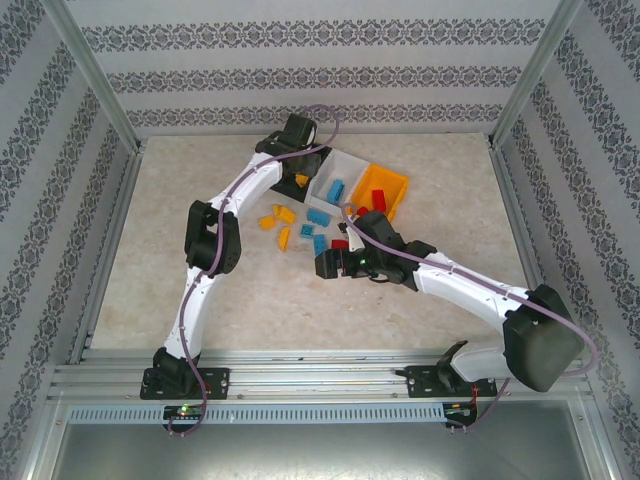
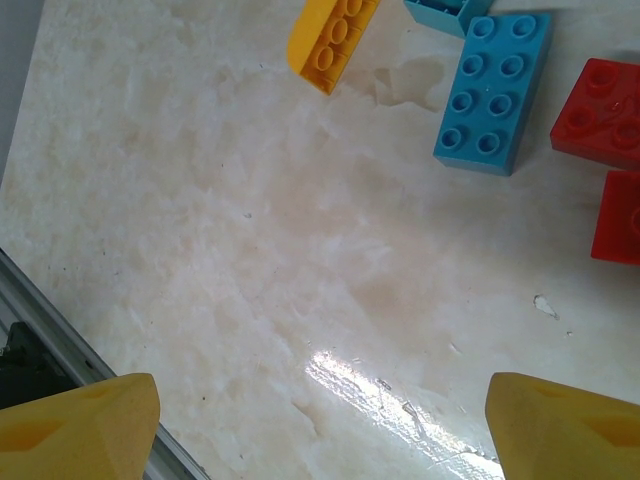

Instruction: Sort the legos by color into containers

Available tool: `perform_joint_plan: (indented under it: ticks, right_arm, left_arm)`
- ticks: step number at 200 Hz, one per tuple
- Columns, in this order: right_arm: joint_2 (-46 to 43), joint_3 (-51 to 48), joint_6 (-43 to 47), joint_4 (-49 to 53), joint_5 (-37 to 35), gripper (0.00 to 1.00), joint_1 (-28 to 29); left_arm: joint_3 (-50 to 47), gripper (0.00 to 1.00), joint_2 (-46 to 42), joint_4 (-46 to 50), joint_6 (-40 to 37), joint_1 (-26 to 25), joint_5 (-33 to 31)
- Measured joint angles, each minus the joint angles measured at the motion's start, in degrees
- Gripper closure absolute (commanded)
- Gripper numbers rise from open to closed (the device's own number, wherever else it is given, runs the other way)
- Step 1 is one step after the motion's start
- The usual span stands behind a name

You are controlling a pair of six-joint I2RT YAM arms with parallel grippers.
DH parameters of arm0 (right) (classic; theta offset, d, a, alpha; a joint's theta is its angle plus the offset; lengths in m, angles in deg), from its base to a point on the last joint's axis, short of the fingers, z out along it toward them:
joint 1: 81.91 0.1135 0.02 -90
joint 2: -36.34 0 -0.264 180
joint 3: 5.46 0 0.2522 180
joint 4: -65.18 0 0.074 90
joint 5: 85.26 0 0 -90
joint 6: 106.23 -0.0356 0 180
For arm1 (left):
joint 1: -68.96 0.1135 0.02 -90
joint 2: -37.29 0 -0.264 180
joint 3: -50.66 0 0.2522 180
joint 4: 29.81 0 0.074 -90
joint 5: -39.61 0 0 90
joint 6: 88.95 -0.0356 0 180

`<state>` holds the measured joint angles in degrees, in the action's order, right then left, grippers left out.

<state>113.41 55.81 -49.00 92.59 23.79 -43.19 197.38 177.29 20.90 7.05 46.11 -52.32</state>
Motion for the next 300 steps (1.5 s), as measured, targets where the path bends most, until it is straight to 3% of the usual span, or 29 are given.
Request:
perform_joint_plan:
  ticks: [44, 75, 127, 159, 206, 300]
  right_arm:
    - [0.24, 0.0, -0.39, -0.15, 0.33, 0.15, 0.04]
    - [0.11, -0.04, -1.42, 0.24, -0.15, 0.16, 0.07]
    - [-0.55, -1.62, -3.52, 1.55, -1.07, 0.17, 0.15]
    - [-1.49, -3.72, -4.59, 1.66, -1.46, 0.17, 0.55]
    - [-2.69, -5.79, -5.01, 2.64, -2.36, 0.17, 0.55]
    - [-4.79, -7.93, -6.1, 3.78, -3.26, 0.17, 0.55]
  left_arm:
    - [-0.37, 0.45, -0.68, 2.38, 0.0, 0.0, 0.37]
    - [-6.25, 0.45, -7.04, 7.8, 0.61, 0.02, 0.46]
    - [-28.63, 0.44, -28.61, 11.23, 3.74, -0.31, 1.75]
    - [-40.59, 0.43, -35.08, 10.8, 5.22, -1.07, 1.9]
    - [-50.47, 0.42, -34.8, 8.41, 6.95, -2.14, 2.99]
    - [-50.42, 0.43, -25.73, 3.43, 7.82, -3.78, 3.85]
